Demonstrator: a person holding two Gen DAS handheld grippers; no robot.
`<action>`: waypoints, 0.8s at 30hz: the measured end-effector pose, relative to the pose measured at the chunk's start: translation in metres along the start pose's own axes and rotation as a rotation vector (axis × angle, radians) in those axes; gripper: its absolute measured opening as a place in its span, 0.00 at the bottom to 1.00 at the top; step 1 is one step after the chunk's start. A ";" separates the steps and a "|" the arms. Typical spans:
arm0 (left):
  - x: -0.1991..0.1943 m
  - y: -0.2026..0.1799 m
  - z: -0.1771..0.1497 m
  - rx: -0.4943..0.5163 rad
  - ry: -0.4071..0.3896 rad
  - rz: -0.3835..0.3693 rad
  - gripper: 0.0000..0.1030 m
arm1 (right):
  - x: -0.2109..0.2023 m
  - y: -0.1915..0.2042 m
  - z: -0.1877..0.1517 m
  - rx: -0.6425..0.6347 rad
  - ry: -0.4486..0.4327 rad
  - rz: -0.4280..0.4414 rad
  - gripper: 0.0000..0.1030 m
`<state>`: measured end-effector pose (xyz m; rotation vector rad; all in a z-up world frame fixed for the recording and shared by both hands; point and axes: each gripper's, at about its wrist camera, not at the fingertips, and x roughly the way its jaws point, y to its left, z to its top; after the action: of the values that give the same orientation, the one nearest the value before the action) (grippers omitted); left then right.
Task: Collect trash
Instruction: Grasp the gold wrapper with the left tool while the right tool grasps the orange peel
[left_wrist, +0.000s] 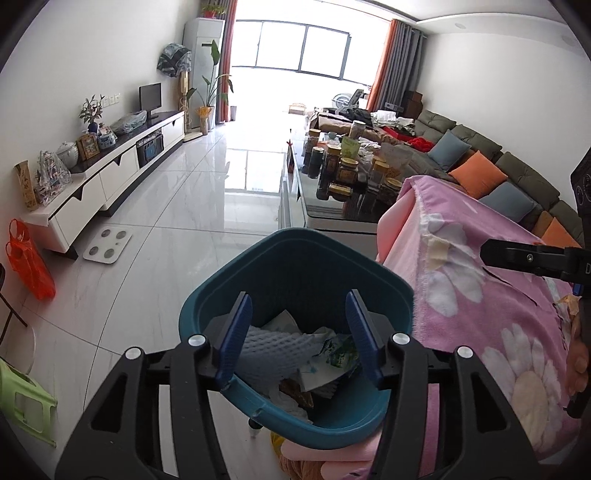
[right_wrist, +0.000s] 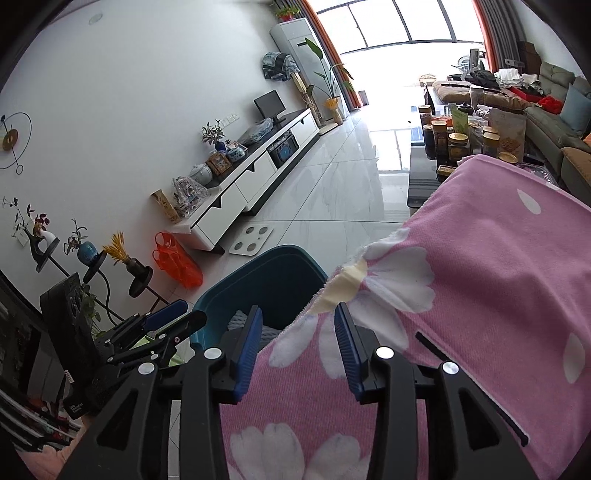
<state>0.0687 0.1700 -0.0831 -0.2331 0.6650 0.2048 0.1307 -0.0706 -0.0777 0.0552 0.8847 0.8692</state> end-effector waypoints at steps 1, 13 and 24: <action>-0.007 -0.006 0.002 0.019 -0.017 -0.014 0.52 | -0.009 -0.003 -0.002 0.000 -0.015 -0.001 0.38; -0.058 -0.147 0.000 0.287 -0.080 -0.331 0.57 | -0.127 -0.063 -0.029 0.065 -0.180 -0.118 0.38; -0.043 -0.276 -0.033 0.438 0.030 -0.557 0.57 | -0.210 -0.153 -0.071 0.223 -0.272 -0.306 0.38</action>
<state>0.0888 -0.1075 -0.0402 0.0063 0.6344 -0.4764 0.1109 -0.3371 -0.0449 0.2217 0.7073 0.4619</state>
